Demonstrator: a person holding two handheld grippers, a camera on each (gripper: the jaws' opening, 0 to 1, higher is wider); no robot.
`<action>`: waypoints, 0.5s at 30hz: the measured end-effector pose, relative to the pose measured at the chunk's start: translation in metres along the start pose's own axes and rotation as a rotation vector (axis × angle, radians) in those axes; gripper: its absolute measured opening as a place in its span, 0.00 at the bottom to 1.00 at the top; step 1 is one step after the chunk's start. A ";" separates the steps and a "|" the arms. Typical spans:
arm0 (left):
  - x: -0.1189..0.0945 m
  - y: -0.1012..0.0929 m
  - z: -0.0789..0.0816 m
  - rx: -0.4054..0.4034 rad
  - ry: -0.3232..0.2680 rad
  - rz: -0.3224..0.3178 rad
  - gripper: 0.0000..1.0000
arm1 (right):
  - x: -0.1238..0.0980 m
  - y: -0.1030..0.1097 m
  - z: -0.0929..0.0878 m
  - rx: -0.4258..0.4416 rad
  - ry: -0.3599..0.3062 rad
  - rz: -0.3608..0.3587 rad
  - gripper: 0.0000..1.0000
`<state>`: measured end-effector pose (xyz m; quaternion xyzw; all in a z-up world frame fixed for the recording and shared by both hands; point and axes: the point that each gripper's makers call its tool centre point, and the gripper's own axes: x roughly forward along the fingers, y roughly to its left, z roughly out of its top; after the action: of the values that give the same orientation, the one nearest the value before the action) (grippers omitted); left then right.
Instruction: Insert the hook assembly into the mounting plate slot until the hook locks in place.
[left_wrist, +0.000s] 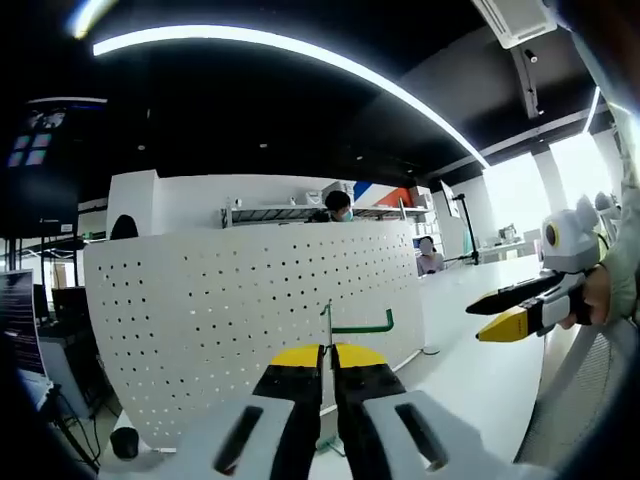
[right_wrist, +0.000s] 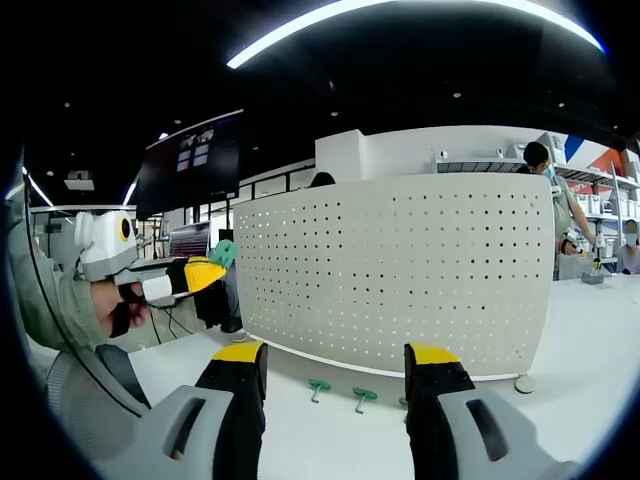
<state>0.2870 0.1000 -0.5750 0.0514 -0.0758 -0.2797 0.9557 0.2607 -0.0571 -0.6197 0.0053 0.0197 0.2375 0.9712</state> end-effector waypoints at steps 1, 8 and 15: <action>0.000 -0.001 0.001 -0.002 -0.006 0.001 0.03 | 0.000 0.000 0.000 -0.001 0.001 0.000 0.53; -0.004 -0.006 0.003 -0.049 -0.039 0.012 0.03 | 0.000 0.001 -0.001 -0.013 0.007 0.003 0.53; -0.005 -0.011 0.005 -0.074 -0.060 0.012 0.03 | 0.002 0.003 -0.003 -0.016 0.017 0.011 0.52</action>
<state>0.2765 0.0934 -0.5725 0.0073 -0.0944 -0.2779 0.9559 0.2607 -0.0535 -0.6229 -0.0042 0.0260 0.2432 0.9696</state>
